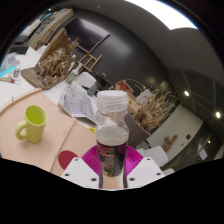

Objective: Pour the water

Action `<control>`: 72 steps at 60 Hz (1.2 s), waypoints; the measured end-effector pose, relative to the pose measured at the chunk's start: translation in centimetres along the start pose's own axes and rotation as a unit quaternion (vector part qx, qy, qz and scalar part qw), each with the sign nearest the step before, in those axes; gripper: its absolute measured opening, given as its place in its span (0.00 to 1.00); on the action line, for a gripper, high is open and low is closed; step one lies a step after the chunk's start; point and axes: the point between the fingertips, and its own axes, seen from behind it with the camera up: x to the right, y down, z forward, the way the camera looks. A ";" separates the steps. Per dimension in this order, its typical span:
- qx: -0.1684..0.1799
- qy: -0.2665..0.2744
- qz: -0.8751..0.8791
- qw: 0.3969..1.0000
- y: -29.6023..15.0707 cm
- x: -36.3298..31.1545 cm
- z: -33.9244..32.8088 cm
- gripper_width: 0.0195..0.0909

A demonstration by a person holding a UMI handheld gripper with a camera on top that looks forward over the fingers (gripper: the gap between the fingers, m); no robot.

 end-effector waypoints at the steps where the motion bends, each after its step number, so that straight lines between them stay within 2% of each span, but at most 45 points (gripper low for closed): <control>1: 0.004 0.006 -0.020 1.000 -0.5 0.1 0.3 0.09; 11: 0.045 0.058 -0.211 0.975 -4.8 0.1 2.1 0.09; 17: 0.078 0.079 -0.313 0.943 -6.9 -1.2 2.8 0.09; 24: 0.101 0.101 -0.418 0.897 -8.3 -3.2 3.3 0.10; 30: 0.111 0.120 -0.481 0.861 -9.3 -4.3 3.6 0.10; 41: 0.154 0.132 -0.558 0.805 -11.0 -6.8 3.6 0.10; 50: 0.152 0.115 -0.525 0.830 -11.0 -6.7 3.6 0.10; 57: 0.149 0.077 -0.435 0.885 -10.8 -5.9 3.1 0.10; 65: 0.095 -0.012 -0.220 0.971 -8.7 -4.8 2.7 0.10; 68: 0.072 -0.043 -0.128 0.988 -7.5 -4.6 2.7 0.10; 72: 0.048 -0.114 -0.014 0.992 -6.3 -5.8 2.3 0.10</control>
